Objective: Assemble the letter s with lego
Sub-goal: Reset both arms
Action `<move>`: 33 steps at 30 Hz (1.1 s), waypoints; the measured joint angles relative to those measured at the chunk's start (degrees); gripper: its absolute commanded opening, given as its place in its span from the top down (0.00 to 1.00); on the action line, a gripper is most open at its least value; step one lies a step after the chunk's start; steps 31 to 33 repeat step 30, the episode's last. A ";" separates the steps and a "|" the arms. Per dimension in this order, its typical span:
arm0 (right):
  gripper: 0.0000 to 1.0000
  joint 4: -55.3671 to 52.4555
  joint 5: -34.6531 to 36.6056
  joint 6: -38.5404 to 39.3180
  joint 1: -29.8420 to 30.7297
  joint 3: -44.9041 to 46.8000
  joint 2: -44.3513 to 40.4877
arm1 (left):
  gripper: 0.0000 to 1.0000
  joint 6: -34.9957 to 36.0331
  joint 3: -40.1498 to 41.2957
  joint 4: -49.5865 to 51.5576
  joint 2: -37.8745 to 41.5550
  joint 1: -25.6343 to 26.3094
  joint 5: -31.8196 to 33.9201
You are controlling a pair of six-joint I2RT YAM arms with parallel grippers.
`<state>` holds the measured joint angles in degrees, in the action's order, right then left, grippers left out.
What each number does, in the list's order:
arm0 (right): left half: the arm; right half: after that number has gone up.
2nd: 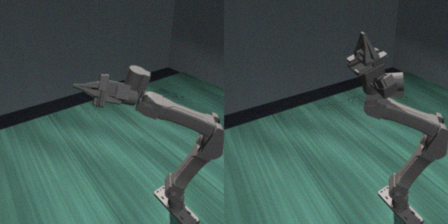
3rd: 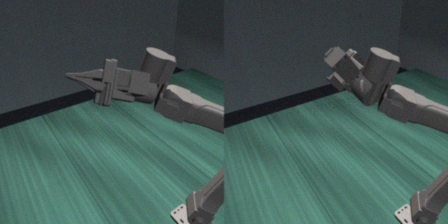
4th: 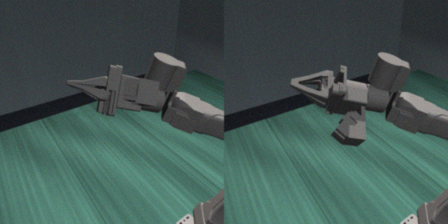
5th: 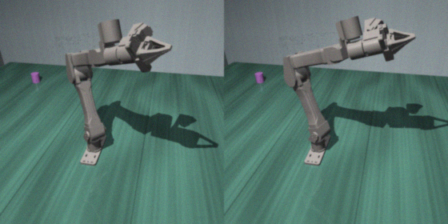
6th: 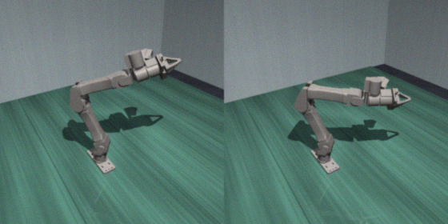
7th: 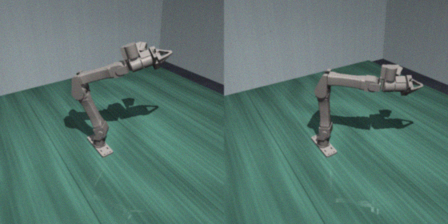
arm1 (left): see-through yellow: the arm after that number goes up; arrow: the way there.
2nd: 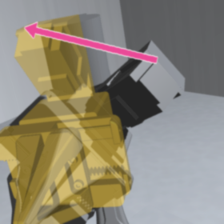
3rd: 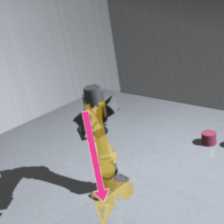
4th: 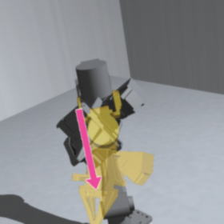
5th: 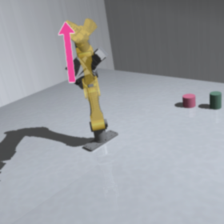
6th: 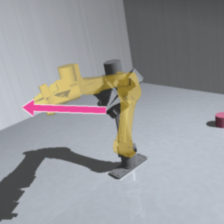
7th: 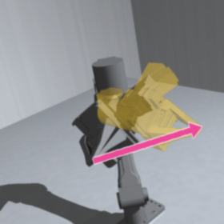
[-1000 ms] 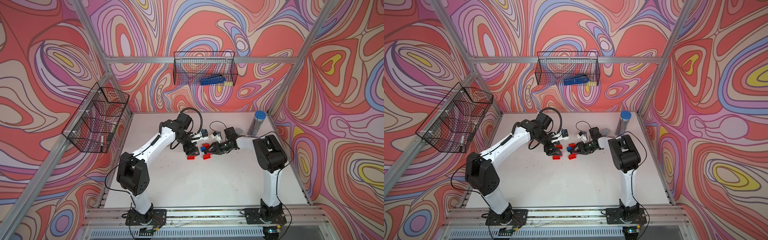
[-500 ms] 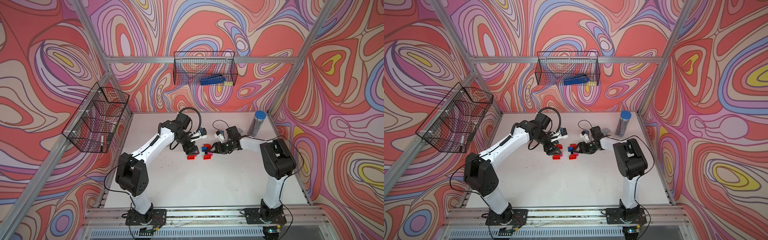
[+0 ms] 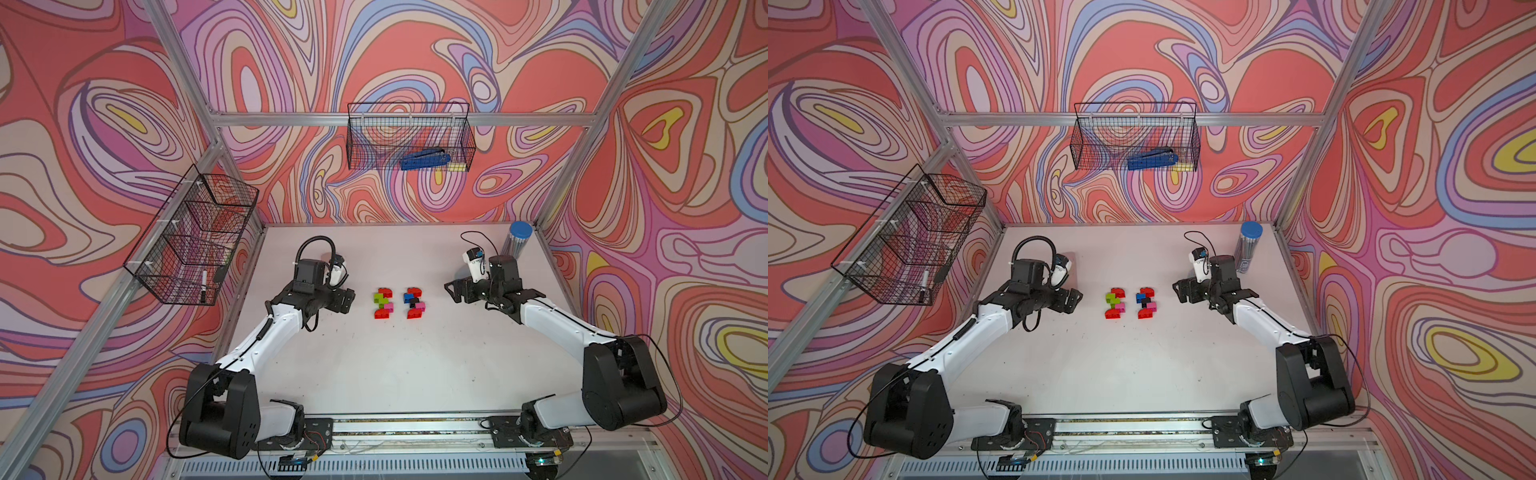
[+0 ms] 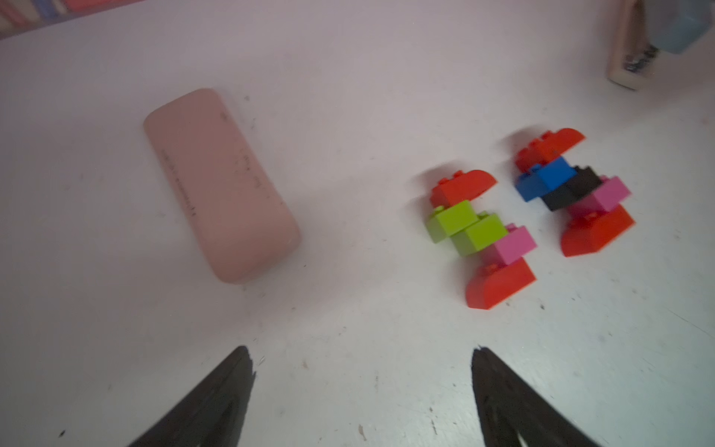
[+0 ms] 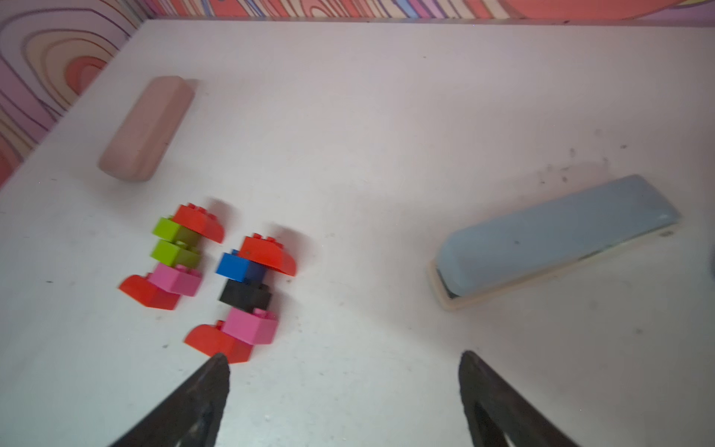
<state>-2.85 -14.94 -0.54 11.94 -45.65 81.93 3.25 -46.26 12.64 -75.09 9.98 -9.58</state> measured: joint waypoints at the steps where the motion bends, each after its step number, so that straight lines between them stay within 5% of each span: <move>1: 0.02 1.86 1.44 0.28 -0.59 1.77 -0.17 | 0.07 -1.38 1.84 -2.23 0.04 -0.90 1.66; 11: 0.02 26.36 11.15 2.45 -3.65 13.77 1.99 | 0.00 -5.62 13.09 -24.79 -0.48 -2.99 13.62; 20: 0.02 42.51 12.26 4.98 -5.90 18.43 6.23 | 0.00 -3.39 18.05 -37.46 -0.44 -3.10 15.04; 33: 0.02 57.83 7.19 3.89 -12.66 22.62 11.76 | 0.00 -1.73 20.04 -40.33 -1.79 -3.54 14.12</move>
